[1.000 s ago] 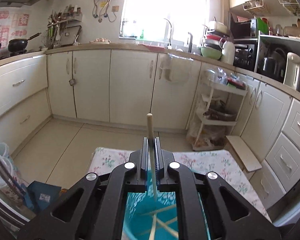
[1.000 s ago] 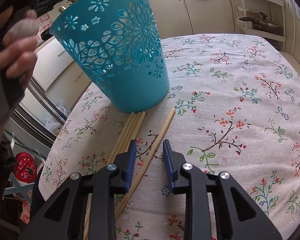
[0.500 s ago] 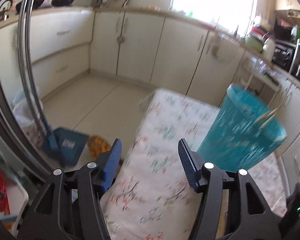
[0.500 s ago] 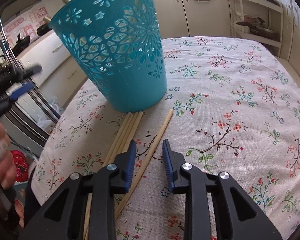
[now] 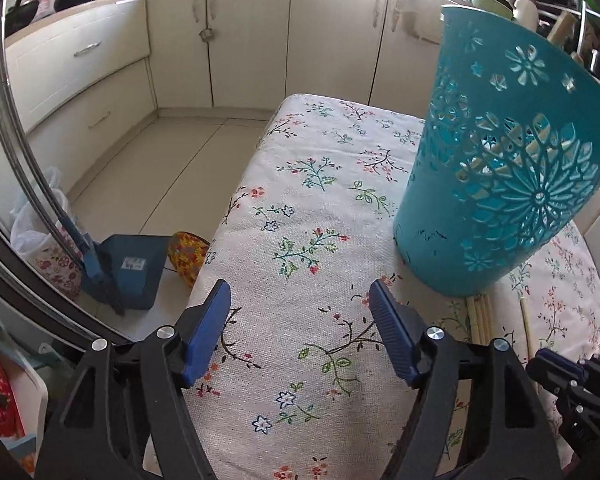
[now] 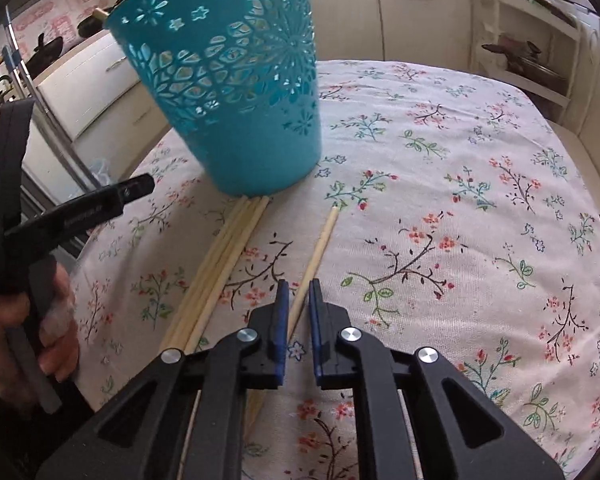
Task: Organize utensils
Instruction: 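Grasp a wooden stick with the right tool and lift it, then carry the stick over the teal basket and open the right tool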
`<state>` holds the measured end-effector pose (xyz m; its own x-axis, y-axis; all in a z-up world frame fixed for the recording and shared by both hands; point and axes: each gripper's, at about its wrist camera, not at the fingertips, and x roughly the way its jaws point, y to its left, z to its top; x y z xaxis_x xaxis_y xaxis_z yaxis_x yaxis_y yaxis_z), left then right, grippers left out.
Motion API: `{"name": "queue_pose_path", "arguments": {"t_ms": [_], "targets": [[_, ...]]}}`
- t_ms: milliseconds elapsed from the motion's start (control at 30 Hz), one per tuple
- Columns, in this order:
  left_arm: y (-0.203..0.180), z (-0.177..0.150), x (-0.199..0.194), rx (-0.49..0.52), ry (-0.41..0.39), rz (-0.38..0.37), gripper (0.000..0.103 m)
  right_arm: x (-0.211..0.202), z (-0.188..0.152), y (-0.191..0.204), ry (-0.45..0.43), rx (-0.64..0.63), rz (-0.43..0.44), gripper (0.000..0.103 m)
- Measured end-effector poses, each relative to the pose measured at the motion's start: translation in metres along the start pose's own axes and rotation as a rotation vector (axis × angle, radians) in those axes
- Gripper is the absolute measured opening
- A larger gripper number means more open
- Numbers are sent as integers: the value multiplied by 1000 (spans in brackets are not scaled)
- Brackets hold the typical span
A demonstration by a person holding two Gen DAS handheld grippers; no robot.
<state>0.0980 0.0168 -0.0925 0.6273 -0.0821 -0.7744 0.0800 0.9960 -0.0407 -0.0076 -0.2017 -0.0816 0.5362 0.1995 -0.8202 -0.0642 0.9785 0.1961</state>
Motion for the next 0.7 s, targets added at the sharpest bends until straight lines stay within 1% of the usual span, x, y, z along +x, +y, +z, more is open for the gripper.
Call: {"name": "queue_pose_path", "arguments": {"t_ms": [100,167,233,300,433,467,567,700], "targets": [[-13,0,-4,47,-14,12,68,3,0,15,-15,-54,-50,17],[-19,0,-5,75,-22,22,68,2,-1,13,-10,-66,-43,16],[-23,-1,-7,95,-29,29,69,-1,-2,9,2,-49,-24,10],[-25,0,-7,103,-31,34,70,-5,-5,-2,20,-5,17,6],[-27,0,-7,109,-33,38,73,-14,-12,-19,40,78,78,5],[-26,-1,-7,110,-34,38,74,-16,-13,-23,41,104,107,5],[-27,-2,-7,123,-36,41,75,-25,-14,-31,19,173,207,5],[-30,-2,-7,138,-36,45,77,-49,-6,-36,-46,244,344,5]]}}
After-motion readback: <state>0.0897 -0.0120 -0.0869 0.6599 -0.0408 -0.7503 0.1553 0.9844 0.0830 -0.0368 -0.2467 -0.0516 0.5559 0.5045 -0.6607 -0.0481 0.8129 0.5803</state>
